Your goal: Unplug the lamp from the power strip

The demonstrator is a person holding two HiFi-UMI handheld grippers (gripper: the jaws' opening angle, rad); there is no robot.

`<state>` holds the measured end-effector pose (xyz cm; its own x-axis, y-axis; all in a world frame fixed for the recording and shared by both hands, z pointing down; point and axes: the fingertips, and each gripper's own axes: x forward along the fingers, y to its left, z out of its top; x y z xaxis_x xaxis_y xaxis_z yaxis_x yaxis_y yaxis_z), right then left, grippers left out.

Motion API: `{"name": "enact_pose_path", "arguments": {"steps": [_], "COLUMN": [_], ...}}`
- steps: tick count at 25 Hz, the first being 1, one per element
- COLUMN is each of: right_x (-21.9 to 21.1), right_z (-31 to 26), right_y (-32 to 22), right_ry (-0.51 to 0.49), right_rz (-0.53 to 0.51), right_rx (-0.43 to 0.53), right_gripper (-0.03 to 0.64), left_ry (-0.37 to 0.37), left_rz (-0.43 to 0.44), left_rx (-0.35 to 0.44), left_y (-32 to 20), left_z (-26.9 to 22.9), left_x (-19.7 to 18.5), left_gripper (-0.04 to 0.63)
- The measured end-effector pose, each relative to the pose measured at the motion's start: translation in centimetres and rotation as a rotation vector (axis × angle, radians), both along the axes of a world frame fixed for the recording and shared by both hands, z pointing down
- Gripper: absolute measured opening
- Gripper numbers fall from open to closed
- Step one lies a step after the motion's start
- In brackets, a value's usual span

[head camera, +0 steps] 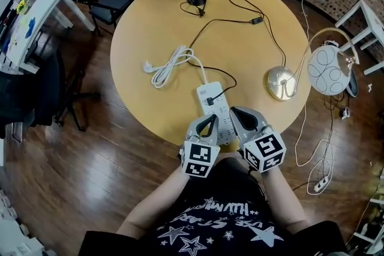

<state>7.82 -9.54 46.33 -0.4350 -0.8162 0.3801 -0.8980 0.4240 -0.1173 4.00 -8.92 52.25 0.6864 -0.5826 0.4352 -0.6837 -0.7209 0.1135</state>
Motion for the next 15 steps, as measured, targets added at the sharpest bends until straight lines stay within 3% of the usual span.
{"name": "enact_pose_path", "arguments": {"steps": [3, 15], "right_x": [-0.5, -0.8], "right_z": [1.4, 5.4], "right_y": [-0.4, -2.7], "right_ry": [0.007, 0.047], "right_rz": [-0.062, -0.253], "right_rx": [-0.057, -0.134], "right_gripper": [0.008, 0.008], "left_ry": [-0.024, -0.123], "left_rz": [-0.006, -0.04], "left_rx": [-0.038, -0.111], "left_y": [-0.3, -1.5], "left_z": [1.3, 4.0], "left_x": [0.2, 0.8], "left_gripper": [0.005, 0.004]}}
